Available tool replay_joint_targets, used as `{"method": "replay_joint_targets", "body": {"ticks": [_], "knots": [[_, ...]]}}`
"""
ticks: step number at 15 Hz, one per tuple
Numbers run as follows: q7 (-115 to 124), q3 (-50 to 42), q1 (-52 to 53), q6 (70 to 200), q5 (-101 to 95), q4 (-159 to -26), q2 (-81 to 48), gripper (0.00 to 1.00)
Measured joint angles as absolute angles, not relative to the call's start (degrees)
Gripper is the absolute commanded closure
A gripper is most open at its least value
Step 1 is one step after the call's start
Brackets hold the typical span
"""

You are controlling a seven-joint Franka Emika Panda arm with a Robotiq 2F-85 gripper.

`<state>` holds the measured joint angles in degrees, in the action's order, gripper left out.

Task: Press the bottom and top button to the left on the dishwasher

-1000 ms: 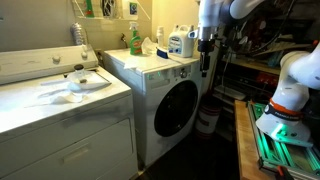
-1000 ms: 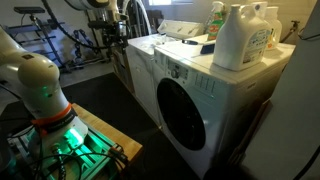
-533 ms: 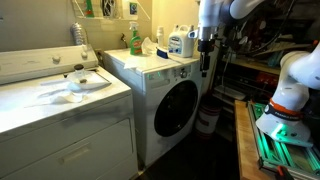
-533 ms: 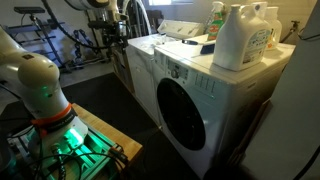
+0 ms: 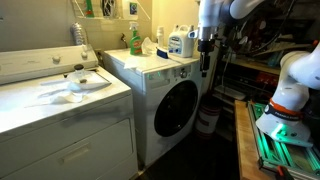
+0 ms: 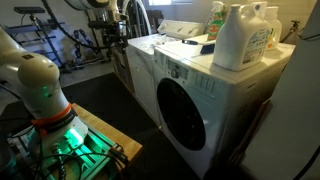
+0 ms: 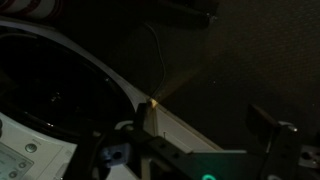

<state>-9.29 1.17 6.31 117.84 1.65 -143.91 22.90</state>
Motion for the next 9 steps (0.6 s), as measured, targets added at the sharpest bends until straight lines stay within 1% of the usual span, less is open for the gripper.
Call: {"method": "replay_joint_targets", "body": {"ticks": [5, 9], "knots": [[-9.1, 1.2, 6.1, 118.3, 1.3, -143.8, 22.9, 0.0], [-8.8, -0.3, 2.9, 123.0, -0.1, -142.3, 21.3, 0.0]]}}
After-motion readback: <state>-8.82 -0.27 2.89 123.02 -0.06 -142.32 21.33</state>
